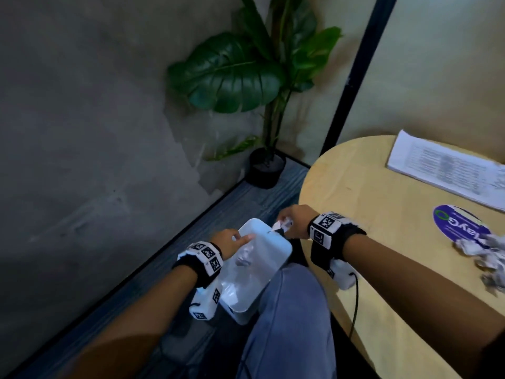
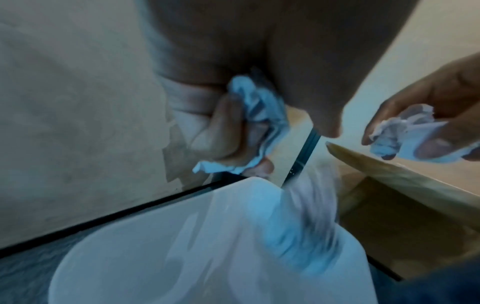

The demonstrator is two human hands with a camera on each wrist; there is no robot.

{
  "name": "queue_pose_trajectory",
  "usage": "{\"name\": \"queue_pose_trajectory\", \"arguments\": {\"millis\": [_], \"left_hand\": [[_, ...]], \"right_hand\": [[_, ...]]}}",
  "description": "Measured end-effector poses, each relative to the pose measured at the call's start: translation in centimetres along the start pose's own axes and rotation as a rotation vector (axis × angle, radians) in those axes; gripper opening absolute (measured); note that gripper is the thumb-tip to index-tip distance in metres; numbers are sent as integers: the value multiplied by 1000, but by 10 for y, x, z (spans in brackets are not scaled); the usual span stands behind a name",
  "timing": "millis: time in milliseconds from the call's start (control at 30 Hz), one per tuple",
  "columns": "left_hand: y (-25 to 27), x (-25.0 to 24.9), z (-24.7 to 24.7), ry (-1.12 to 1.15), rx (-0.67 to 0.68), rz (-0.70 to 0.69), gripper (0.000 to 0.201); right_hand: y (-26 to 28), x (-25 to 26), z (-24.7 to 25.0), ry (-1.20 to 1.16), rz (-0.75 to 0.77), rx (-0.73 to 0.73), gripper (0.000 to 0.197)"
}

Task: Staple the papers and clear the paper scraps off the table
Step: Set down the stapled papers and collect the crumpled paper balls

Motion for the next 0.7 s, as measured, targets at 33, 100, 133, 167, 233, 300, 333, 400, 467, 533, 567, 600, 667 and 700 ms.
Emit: {"name": "queue_pose_trajectory", "arguments": {"millis": [33, 100, 133, 167, 233, 300, 333, 400, 467, 533, 567, 600, 667, 700], "left_hand": [[-4, 5, -3, 20, -1, 28, 54], [-9, 13, -6, 71, -8, 52, 54], [-12, 16, -8, 103, -18, 53, 52], [-15, 19, -10, 130, -29, 54, 49], [-18, 22, -14, 171, -41, 53, 44], [-19, 21, -18, 203, -45, 54, 41], [-20, 21, -20, 230, -52, 55, 38], [-22, 23, -26, 286, -71, 55, 34], [-23, 24, -32, 352, -67, 57, 30], [-24, 22, -36, 392, -47, 67, 36], [-24, 21, -38, 390, -43, 78, 39], [-23, 20, -38, 379, -38, 91, 42], [-21, 15, -39, 355, -23, 103, 47], [-19, 11, -37, 344, -20, 98, 48]], "right_hand": [[-9, 2, -2, 30, 21, 25, 33], [-21, 6, -5, 61, 78, 76, 52], [-26, 9, -6, 67, 105, 103, 58], [-30, 11, -7, 71, 123, 126, 59], [-39, 15, -8, 65, 145, 156, 52], [-45, 18, -10, -13, 164, 162, 41], [-46, 18, -11, -65, 181, 164, 35], [-47, 19, -14, -117, 208, 152, 25], [-47, 17, -16, -128, 216, 115, 20], [-44, 13, -14, -175, 202, 82, 26], [-42, 10, -11, -217, 193, 65, 30], [-39, 5, -9, -252, 186, 41, 31], [-30, -5, -3, -304, 165, -29, 28], [-24, -11, -1, -336, 155, -67, 25]]}}
Point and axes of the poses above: each hand's wrist, its own y-axis away from the middle knuckle, its own z-axis out of the back of the hand, x = y × z, the point moved 1 cm from there along -y, towards the middle knuckle, and after that the axes turned 7 degrees about x, right-handed, at the moved point
